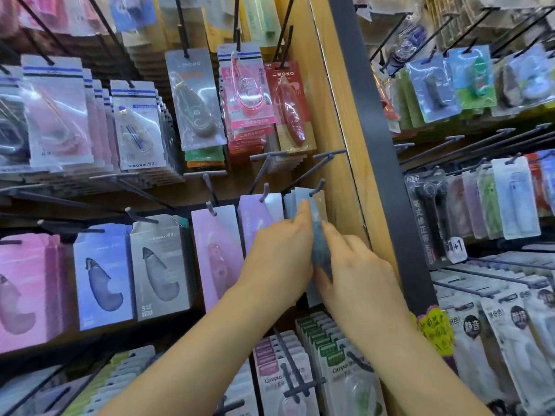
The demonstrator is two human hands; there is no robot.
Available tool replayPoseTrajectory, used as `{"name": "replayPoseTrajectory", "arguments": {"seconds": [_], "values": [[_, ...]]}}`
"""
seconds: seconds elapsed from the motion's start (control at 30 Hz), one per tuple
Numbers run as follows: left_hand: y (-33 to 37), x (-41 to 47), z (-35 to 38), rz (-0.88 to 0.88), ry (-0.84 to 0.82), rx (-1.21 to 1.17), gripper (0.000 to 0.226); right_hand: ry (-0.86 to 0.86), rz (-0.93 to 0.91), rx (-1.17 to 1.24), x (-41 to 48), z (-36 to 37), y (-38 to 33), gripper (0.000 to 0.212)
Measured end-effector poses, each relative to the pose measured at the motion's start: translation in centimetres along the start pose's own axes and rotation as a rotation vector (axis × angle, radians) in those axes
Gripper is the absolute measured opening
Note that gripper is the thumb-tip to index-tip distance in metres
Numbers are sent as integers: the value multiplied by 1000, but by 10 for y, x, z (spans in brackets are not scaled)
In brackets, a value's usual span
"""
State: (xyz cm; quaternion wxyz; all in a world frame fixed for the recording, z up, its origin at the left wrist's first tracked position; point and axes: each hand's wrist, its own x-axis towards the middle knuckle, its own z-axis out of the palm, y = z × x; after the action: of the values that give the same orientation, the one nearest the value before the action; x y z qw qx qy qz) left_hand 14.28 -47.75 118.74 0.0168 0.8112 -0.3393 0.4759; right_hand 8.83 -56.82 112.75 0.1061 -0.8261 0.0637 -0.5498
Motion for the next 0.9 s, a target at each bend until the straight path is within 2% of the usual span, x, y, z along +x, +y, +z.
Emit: {"name": "replayPoseTrajectory", "arguments": {"seconds": [0.1,0.23,0.3,0.4,0.53,0.63,0.77,0.9], "values": [[-3,-11,-4,-7,70,58,58,39,8,-20,3,8,-3,61],[-26,-34,-6,99,243,85,42,49,31,-96,9,11,-2,61],[-40,-43,-2,128,284,62,48,41,39,-124,15,13,-1,61],[-51,-52,0,131,218,112,66,7,50,-130,22,18,-2,60],[-57,-57,-4,156,150,134,67,-4,72,-103,16,13,-5,58],[-62,-68,-6,189,193,61,62,67,78,-22,-1,-3,-10,52],[-67,-98,-17,239,256,-93,34,162,75,243,-36,-28,-24,37],[-75,-153,-25,285,317,-196,25,81,28,392,-73,-55,-55,14]]}}
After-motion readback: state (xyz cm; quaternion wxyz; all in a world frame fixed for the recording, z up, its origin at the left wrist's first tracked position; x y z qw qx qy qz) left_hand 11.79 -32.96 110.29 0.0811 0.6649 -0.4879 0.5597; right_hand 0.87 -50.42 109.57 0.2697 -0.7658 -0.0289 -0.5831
